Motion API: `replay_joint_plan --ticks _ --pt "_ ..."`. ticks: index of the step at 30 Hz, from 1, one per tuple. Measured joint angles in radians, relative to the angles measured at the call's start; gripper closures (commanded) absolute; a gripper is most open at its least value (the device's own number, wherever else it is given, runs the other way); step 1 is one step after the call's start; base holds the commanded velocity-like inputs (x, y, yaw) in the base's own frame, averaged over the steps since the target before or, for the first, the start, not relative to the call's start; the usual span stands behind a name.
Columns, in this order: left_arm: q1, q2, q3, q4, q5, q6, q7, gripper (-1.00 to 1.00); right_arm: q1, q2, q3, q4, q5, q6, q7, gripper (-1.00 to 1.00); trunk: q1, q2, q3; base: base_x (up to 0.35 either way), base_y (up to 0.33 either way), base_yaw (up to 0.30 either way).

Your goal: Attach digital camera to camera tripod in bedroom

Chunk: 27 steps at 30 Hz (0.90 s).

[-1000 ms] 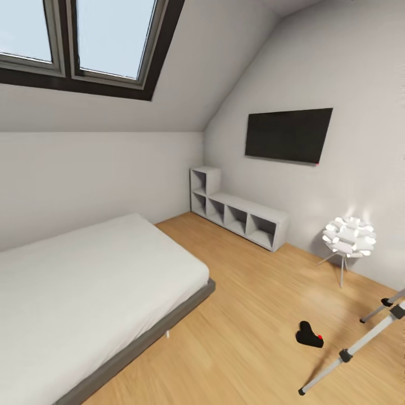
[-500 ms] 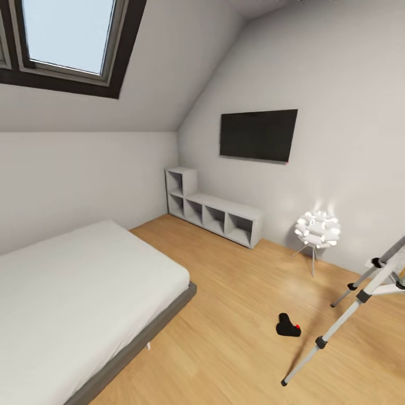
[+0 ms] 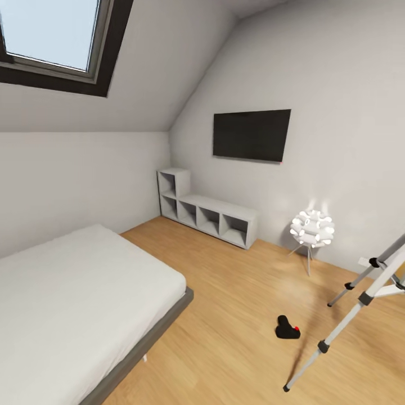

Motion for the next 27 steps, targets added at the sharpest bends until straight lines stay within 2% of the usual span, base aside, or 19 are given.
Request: replay_joint_plan --ticks 6,17,20,27 --pt "0.000 0.000 0.000 0.000 0.000 0.000 0.000 -1.00 0.000 0.000 0.000 0.000 0.000 0.000 0.000 -1.00 0.000 0.000 0.000 0.168 0.116 0.000" --pt "0.000 0.000 -0.001 0.006 0.000 0.000 0.000 -1.00 0.000 0.000 0.000 0.000 -0.001 -0.001 -0.001 -1.00 -0.001 0.000 0.000 0.318 0.103 -0.003" --pt "0.000 0.000 -0.001 0.006 0.000 0.000 0.000 -1.00 0.000 0.000 0.000 0.000 -0.001 -0.002 -0.001 -1.00 0.000 0.000 0.001 0.239 0.011 -0.149" --pt "0.000 -0.001 -0.001 0.027 0.000 0.000 -0.001 -1.00 0.000 0.000 0.000 0.000 -0.001 -0.002 0.000 -1.00 0.000 0.000 0.004 0.028 0.001 -0.268"
